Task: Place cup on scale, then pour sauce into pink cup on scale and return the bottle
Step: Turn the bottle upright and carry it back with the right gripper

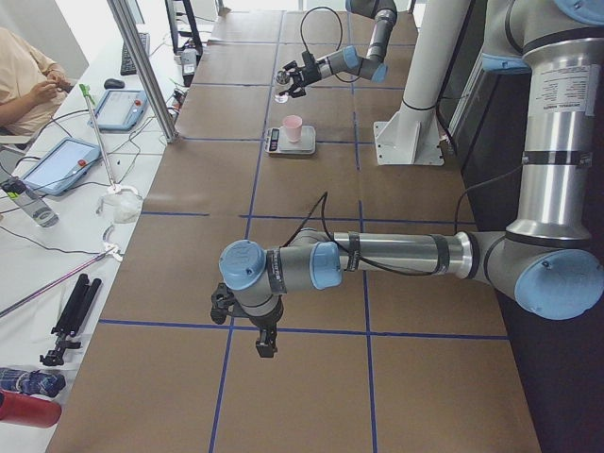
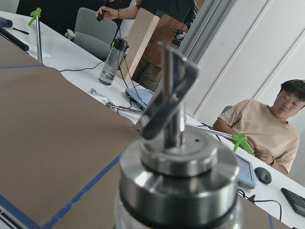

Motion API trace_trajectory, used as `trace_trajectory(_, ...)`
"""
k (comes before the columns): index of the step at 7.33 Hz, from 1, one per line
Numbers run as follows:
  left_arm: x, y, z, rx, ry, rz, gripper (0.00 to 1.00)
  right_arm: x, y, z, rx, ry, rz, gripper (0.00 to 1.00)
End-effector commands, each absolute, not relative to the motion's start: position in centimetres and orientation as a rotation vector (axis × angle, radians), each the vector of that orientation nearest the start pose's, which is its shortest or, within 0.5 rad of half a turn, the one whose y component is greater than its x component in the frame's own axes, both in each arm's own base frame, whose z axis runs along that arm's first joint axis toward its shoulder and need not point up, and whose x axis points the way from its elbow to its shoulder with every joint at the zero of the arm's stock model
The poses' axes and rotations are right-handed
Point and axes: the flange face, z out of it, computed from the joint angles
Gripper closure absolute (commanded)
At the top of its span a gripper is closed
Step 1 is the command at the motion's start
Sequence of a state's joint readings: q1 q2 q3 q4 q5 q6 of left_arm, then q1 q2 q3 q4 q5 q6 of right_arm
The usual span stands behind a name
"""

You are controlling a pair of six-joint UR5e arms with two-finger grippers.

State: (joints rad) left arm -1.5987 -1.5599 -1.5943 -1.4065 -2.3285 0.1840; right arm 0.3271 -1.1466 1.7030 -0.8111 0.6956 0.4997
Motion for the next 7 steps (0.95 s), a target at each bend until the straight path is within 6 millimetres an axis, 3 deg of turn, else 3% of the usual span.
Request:
trace_trajectory(1, -7.8, -47.4, 66.8, -0.059, 0.767, 0.093, 0.00, -45.2, -42.0, 28.1, 1.245, -0.591, 0.116, 1.00)
trace_trajectory(2, -7.8, -47.4, 66.8, -0.059, 0.767, 0.093, 0.00, -43.5, -42.2, 28.9, 1.184, -0.677, 0.168, 1.00)
trace_trajectory(4, -7.8, -47.4, 66.9, -0.061, 0.767, 0.092, 0.00, -41.3, -41.6, 32.5, 1.099, -0.711, 0.174, 1.00)
trace_trajectory(5, -7.8, -47.4, 66.9, -0.061, 0.767, 0.091, 0.00, -40.9, -41.3, 34.0, 1.047, -0.746, 0.235, 1.00)
trace_trajectory(7, -7.8, -47.5, 66.7, -0.057, 0.767, 0.094, 0.00, -38.9, -40.3, 39.1, 0.993, -0.741, 0.311, 1.00)
